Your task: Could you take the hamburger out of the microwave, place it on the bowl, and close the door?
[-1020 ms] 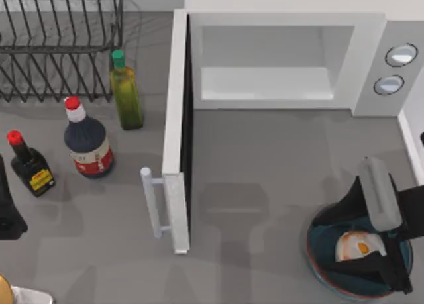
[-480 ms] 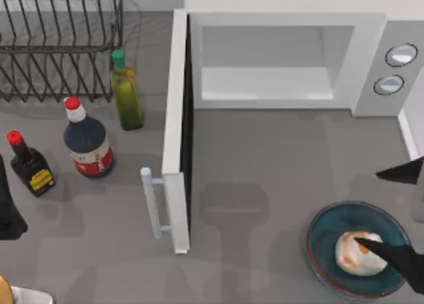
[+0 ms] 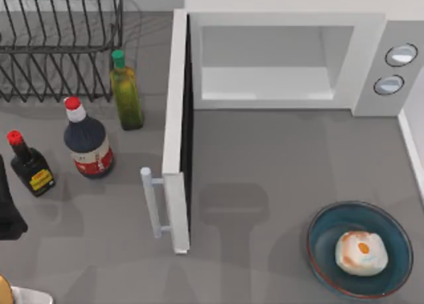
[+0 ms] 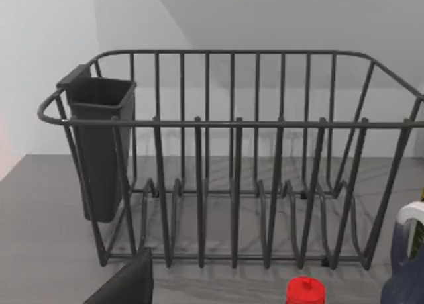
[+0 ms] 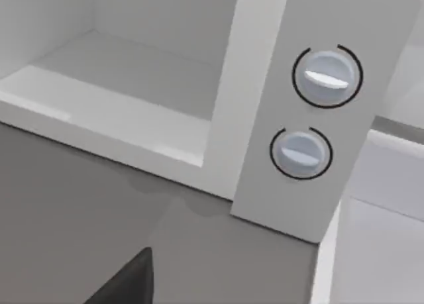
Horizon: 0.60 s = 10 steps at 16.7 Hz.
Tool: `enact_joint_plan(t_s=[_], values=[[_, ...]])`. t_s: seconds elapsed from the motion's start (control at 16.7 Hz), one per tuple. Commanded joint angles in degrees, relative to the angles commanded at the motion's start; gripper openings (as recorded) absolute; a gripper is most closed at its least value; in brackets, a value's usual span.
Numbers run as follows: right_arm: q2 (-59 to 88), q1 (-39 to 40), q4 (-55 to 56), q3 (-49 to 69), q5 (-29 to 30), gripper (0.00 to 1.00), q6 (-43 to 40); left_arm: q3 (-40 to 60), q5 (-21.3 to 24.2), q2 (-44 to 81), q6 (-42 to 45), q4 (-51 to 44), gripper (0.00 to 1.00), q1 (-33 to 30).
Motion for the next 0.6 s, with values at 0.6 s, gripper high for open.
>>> enact_joint_plan(t_s=[0.6], values=[[-14.4, -1.5, 0.4, -5.0, 12.8, 1.0, 12.7, 0.0, 0.0, 0.0, 0.0, 0.0, 1.0, 0.0]])
